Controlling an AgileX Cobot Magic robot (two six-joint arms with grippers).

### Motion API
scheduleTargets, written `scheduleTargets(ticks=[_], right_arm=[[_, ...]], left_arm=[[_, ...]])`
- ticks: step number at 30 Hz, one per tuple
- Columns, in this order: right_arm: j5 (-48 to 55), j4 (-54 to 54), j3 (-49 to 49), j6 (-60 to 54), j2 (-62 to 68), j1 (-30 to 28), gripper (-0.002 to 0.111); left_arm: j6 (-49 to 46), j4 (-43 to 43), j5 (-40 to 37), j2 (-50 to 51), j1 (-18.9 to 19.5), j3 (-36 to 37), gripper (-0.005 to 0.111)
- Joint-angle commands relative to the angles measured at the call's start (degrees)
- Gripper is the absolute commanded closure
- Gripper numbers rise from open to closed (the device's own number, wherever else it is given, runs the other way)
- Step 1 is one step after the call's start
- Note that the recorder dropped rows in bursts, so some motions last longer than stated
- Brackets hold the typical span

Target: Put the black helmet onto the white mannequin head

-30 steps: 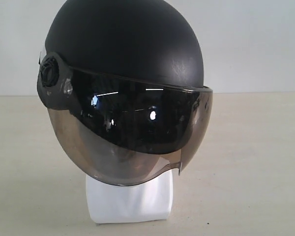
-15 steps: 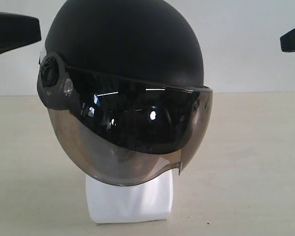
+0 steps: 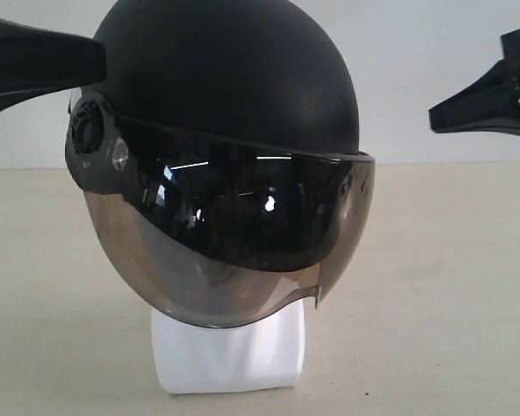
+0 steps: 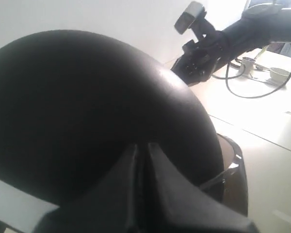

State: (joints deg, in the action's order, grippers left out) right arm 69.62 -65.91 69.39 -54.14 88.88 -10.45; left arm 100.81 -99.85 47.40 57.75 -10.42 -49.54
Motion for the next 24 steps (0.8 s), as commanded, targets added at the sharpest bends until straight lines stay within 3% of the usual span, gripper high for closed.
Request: scheduleTargets(ticks=[1,8,24], right_arm=[[0.3,-0.7,-0.2,-1.2,4.3,6.1,0.109],[0.3,-3.4,-0.2,-2.9,11.0,7.6,0.109],[0.3,-5.0,-0.2,-4.0,10.6,13.0,0.109]], left_arm=[[0.9,-0.1,0.7,0.4,-0.2,-1.2,0.102],[1.2,-0.1,2.6,2.6,-0.2,-1.2,0.102],[1.2,-0.1,0.7,2.8,-0.2,1.6,0.102]])
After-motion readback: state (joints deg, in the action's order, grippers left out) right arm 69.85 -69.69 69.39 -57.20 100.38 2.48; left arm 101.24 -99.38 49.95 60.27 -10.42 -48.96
